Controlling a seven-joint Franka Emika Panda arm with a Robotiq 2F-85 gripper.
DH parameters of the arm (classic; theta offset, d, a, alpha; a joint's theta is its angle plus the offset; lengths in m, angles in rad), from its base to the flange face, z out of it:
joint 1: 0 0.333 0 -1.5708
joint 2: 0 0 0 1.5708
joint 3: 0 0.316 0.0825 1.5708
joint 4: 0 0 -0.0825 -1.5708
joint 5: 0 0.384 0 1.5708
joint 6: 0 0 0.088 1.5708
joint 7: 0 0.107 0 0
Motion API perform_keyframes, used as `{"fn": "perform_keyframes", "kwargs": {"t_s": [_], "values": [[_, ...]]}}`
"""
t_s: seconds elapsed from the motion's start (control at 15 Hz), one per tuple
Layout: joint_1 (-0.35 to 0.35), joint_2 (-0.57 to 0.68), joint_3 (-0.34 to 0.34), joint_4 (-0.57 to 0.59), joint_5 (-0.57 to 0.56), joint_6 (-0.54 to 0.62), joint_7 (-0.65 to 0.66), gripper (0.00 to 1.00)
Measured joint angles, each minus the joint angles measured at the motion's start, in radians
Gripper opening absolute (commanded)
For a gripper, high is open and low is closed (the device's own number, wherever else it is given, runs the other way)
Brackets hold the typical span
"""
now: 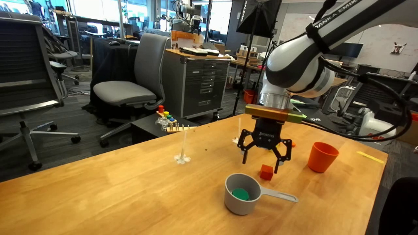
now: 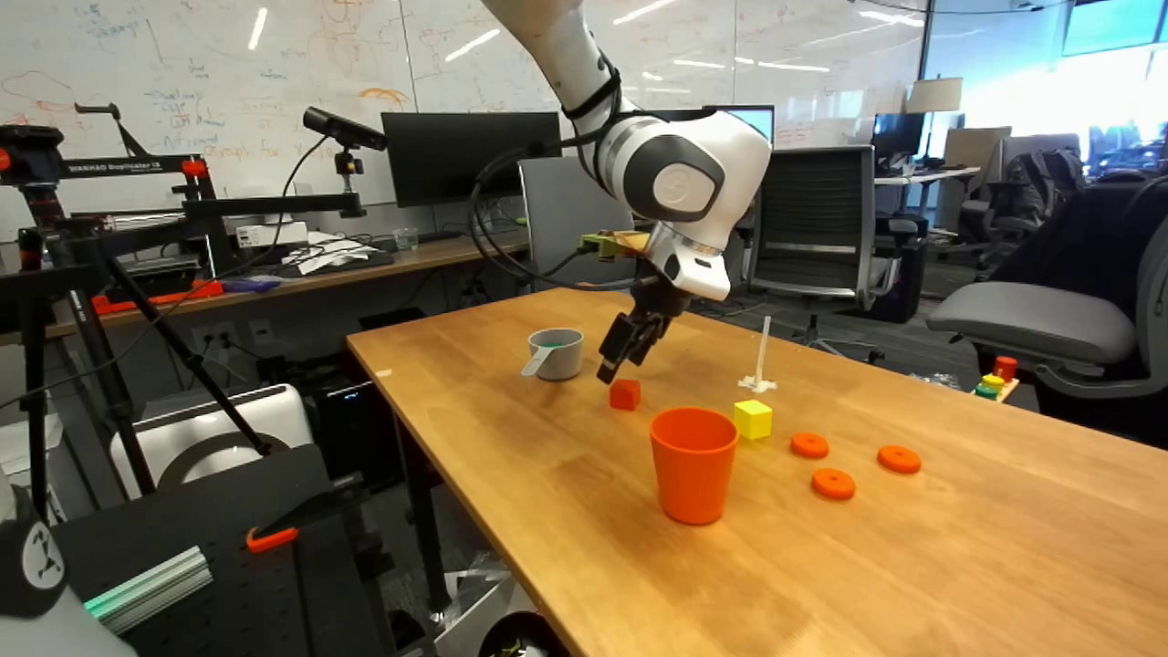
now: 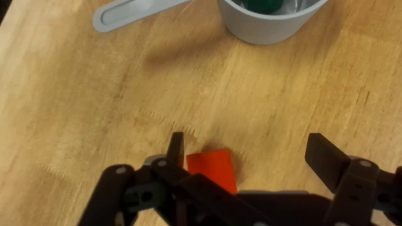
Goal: Put the green, orange and yellow blocks in the pot
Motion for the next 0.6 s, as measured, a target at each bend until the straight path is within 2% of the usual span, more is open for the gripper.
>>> {"fn": "perform_keyframes", "kwargs": {"t_s": [0.13, 0.2, 0.27, 0.6], "values": [[-0.004, -0.009, 0.0, -0.034, 0.008, 0.005, 0.005, 1.0], [-0.007, -0.011, 0.0, -0.048, 0.008, 0.009, 0.005, 0.75], [-0.01, -0.011, 0.0, -0.058, 0.008, 0.017, 0.005, 0.73], [-0.019, -0.011, 0.002, -0.082, 0.007, 0.083, -0.013, 0.33]]}}
